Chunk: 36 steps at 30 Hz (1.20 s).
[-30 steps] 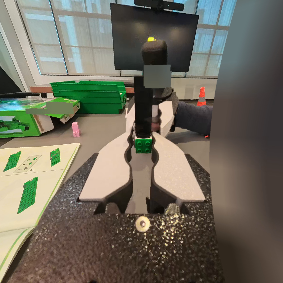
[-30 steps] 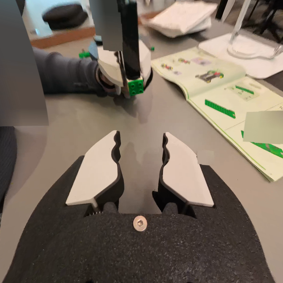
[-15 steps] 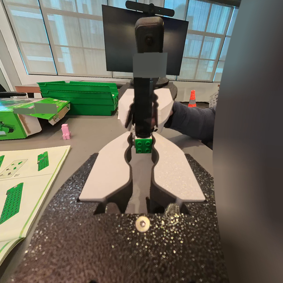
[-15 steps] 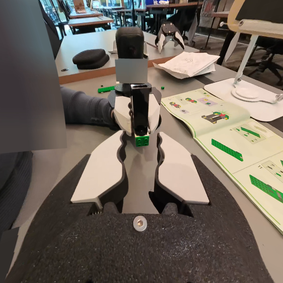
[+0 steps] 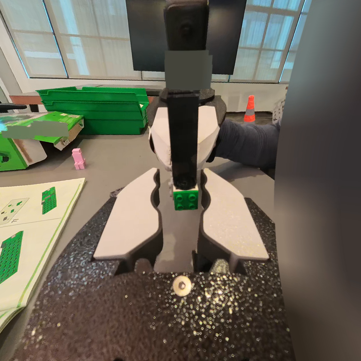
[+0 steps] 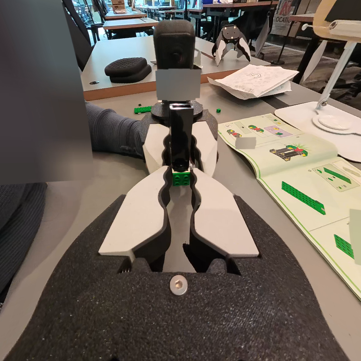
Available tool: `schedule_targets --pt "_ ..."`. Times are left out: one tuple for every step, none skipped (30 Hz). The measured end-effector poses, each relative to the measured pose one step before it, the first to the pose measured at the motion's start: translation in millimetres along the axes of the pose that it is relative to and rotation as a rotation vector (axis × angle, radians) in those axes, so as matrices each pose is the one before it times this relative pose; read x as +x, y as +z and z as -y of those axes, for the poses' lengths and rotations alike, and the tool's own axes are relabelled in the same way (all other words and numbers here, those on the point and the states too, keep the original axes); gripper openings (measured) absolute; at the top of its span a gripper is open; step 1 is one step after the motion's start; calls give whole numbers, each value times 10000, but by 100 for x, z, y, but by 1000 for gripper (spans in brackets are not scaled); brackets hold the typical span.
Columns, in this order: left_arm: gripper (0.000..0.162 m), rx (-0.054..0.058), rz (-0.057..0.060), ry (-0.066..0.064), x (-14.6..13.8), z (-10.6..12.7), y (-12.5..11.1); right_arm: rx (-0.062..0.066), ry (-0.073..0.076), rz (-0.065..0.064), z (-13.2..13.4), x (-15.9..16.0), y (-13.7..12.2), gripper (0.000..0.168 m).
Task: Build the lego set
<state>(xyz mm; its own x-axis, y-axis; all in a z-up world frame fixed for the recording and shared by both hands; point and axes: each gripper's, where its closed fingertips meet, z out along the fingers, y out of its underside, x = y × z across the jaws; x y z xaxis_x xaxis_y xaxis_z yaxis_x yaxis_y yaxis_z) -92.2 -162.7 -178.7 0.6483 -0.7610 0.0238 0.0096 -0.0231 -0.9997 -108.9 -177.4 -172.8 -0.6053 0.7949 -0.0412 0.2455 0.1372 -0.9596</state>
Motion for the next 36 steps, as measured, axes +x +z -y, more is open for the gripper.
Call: schedule_targets --pt "37 -45 -12 81 97 -50 86 -77 -10 69 -106 -116 105 17" --pt "37 -51 -33 58 86 -66 62 -122 -29 43 -146 -92 101 17" --pt "37 -59 -73 37 124 -66 54 -89 -45 37 -92 -87 54 17" --pt "37 -41 -36 8 63 -52 44 -58 -21 15 -34 -47 -7 17" --pt "36 -36 14 3 -12 -45 32 -74 4 -13 -54 11 -52 17" --pt "35 -38 18 20 -1 -48 33 -78 13 -1 -59 -14 -25 17" --pt "34 -21 27 34 -5 -16 18 -49 18 -56 -9 63 -31 17" --pt "33 24 61 29 -48 20 0 0 -5 -77 59 63 -71 17" --pt "31 62 86 22 -86 78 -31 22 -27 -84 97 82 -120 17" --pt "26 65 104 -9 -135 72 -54 38 -39 -89 103 122 -244 17" --pt "20 89 86 -27 -146 102 -103 126 6 -130 217 212 -407 25" --pt "20 118 50 -50 -118 141 -120 165 70 -304 232 551 -614 31" --pt "20 113 74 -66 -154 137 -110 154 66 -228 146 537 -755 23" --pt "20 81 25 -66 -94 88 -75 264 65 -148 257 419 -732 17" --pt "20 42 9 -57 -67 57 -45 236 112 -179 222 432 -603 16" --pt "20 22 56 -48 -115 20 -23 -10 114 -254 -69 495 -473 17" --pt "20 12 52 -37 -104 18 -15 -180 25 -276 -314 472 -357 22" --pt "20 -4 -16 -22 2 -4 3 -167 -70 -202 -328 267 -232 24" --pt "20 -15 -12 -14 -3 -20 16 -85 -60 -84 -260 16 -74 25" --pt "20 -26 -8 -1 10 -24 24 13 49 121 -126 -291 124 25" --pt "20 -40 -36 19 60 -54 29 54 127 312 -78 -595 303 25" --pt "20 -50 -41 30 80 -58 44 46 91 302 -76 -604 400 25" --pt "20 -48 -37 35 76 -55 53 46 -2 134 -67 -382 438 24" --pt "20 -41 -44 34 86 -45 30 36 -96 103 -59 -357 420 20" --pt "20 -41 -75 21 129 -54 37 50 -126 27 -10 -225 383 18" --pt "20 -41 -62 -1 84 -43 35 34 -111 -26 3 -95 328 17" --pt "20 -26 -33 -4 51 -34 17 24 -79 43 -1 -125 264 15" --pt "20 14 -37 -2 46 18 -26 18 -14 53 22 -70 130 13" --pt "20 52 -41 -25 28 68 -58 69 41 70 86 -50 28 15" --pt "20 5 -6 -41 -26 -1 -8 72 72 203 106 -213 1 17" --pt "20 -31 -1 -12 -8 -30 33 90 99 195 134 -217 -18 21" --pt "20 -42 -7 19 26 -55 36 113 105 160 150 -163 -33 25" --pt "20 -35 -16 26 48 -36 28 90 92 164 99 -164 -17 27" --pt "20 -22 -31 19 52 -28 29 6 93 106 -26 -75 31 28" --pt "20 -17 -30 9 44 -22 17 -118 54 -17 -198 94 100 29" --pt "20 -18 -41 8 59 -14 16 -133 -36 -35 -223 83 142 29"
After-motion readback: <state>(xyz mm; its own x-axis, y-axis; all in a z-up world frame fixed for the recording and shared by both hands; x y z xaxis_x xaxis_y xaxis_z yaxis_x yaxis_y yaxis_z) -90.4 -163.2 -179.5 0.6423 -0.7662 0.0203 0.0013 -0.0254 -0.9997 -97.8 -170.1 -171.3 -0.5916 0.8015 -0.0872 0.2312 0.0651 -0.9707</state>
